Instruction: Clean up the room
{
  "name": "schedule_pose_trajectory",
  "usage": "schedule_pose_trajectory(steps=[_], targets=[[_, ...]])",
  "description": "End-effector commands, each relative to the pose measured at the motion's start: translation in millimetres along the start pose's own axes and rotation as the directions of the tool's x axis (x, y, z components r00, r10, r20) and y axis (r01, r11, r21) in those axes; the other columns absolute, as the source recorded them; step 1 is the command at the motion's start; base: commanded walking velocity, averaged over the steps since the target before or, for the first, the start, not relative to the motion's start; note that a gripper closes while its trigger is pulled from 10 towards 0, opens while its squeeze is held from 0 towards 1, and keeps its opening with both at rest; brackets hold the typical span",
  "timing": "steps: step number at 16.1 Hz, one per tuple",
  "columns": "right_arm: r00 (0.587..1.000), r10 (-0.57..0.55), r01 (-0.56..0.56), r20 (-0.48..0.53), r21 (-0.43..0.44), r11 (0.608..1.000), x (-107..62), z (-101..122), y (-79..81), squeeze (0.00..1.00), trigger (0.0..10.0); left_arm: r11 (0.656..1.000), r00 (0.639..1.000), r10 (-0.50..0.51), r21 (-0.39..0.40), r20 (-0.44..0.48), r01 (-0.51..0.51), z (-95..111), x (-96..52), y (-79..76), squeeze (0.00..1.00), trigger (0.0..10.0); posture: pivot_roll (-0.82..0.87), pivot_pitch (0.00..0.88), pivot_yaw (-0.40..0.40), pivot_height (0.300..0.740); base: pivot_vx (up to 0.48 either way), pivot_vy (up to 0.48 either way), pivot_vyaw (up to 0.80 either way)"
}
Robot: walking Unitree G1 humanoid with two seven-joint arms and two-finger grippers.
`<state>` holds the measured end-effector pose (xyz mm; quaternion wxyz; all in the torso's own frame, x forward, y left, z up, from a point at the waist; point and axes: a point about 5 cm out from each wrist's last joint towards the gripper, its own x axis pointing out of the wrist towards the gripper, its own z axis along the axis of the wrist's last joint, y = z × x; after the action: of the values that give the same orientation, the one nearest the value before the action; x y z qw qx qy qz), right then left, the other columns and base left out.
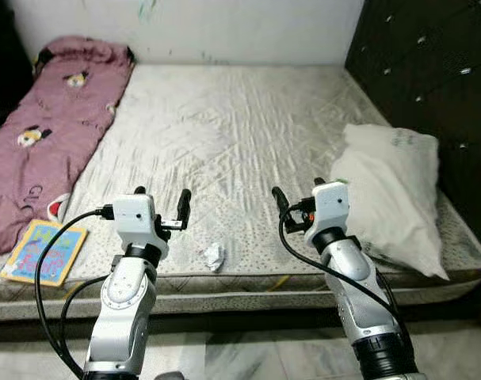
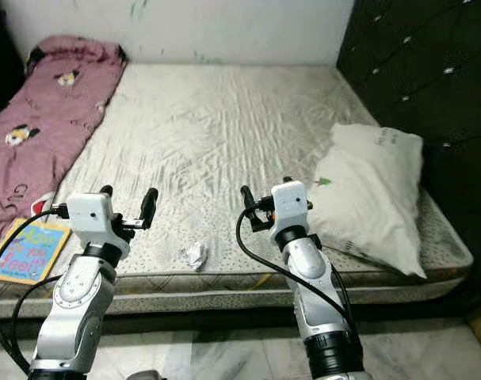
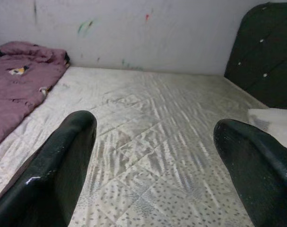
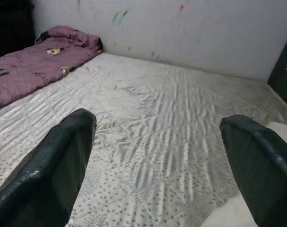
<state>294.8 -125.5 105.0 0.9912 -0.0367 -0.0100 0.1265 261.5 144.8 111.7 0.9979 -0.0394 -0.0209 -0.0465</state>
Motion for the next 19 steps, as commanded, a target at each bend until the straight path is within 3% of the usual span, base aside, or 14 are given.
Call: schedule_pose_trajectory(steps=[1, 8, 15, 19], targets=[[1.000, -0.006, 0.006, -0.002, 0.000, 1.000, 0.9, 1.2, -1.5, 0.00, 10.0, 1.000, 1.000, 0.002, 0.003, 0.006, -0.002, 3.3, 1.0, 1.1, 0.00, 10.0, 0.09, 0.000, -0.024, 0.740, 0.315, 0.000, 0.00], [1.000, -0.017, 0.017, -0.003, -0.006, 1.000, 1.0, 0.3, -2.7, 0.00, 10.0, 1.000, 1.000, -0.009, -0.008, 0.005, 0.009, 3.4, 2.2, -1.0, 0.00, 10.0, 0.09, 0.000, -0.019, 0.740, 0.309, 0.000, 0.00], [1.000, -0.019, 0.019, -0.012, -0.002, 1.000, 0.9, -1.6, -3.7, 0.00, 10.0, 0.999, 0.999, 0.033, -0.009, -0.016, -0.033, 0.1, 2.9, -0.1, 0.00, 10.0, 0.10, 0.000, -0.021, 0.740, 0.000, 0.000, -0.11], [1.000, -0.012, 0.012, -0.010, -0.005, 1.000, 1.6, -1.6, -3.0, 0.00, 10.0, 1.000, 1.000, 0.029, -0.006, -0.007, -0.029, 0.6, 3.7, -0.6, 0.00, 10.0, 0.10, 0.000, -0.022, 0.740, 0.000, 0.449, -0.10]])
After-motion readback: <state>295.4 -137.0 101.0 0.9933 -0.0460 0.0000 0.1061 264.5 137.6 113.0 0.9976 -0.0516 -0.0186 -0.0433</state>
